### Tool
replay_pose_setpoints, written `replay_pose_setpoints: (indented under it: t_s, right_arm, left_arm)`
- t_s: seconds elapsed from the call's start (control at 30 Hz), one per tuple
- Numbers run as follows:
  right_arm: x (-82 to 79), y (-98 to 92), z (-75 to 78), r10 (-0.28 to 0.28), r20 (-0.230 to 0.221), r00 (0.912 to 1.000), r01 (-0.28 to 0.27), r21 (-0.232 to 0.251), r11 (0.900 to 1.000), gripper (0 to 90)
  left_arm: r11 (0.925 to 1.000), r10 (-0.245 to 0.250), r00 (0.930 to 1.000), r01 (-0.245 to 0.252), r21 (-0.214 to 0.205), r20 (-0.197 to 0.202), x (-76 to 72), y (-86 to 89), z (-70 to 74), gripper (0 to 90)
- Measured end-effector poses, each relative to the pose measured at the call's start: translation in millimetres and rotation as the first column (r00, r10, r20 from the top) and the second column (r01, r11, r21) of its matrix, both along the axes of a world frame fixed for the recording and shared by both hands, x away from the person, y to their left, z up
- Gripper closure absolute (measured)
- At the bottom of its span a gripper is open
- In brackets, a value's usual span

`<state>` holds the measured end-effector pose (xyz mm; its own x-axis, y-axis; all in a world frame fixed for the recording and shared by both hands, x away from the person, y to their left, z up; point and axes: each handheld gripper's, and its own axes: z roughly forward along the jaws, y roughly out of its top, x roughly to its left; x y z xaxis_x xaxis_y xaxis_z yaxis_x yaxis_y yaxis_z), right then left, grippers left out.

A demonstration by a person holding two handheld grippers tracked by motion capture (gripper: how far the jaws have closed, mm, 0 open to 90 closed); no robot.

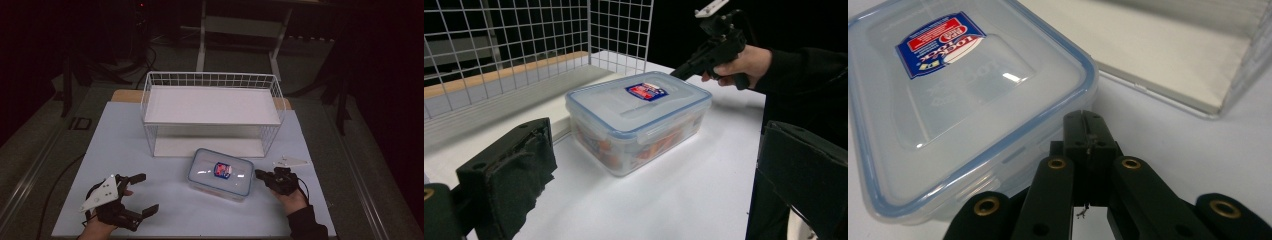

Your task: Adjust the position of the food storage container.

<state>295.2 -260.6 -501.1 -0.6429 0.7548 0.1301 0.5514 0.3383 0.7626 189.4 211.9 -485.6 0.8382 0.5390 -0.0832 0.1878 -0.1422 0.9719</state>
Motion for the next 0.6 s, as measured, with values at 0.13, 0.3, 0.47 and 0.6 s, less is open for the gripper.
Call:
replay_pose_setpoints:
  t_s: [0.13,0.3,0.47,0.6]
  right_arm:
    - [7.0,6.9,0.2,0.008,-0.002,1.0000,-0.008,0.000,1.0000,90.0]
    - [14.1,14.1,0.3,0.021,-0.001,0.9998,-0.021,-0.001,0.9998,90.0]
    - [20.7,24.5,1.4,0.037,0.004,0.9993,-0.037,-0.013,0.9992,90.0]
    - [25.6,31.6,3.3,0.049,0.012,0.9987,-0.049,-0.017,0.9987,90.0]
  left_arm:
    - [1.0000,-0.001,1.0000,0.001,0.001,-0.004,0.1,-0.4,-0.4,1.1]
    - [1.0000,-0.005,1.0000,0.005,0.005,-0.007,0.5,-1.1,-1.0,1.2]
    - [1.0000,-0.005,0.9999,0.005,0.007,-0.010,0.5,-1.5,-1.2,1.2]
    - [0.9999,-0.005,0.9999,0.005,0.011,-0.010,0.5,-1.4,-1.7,1.2]
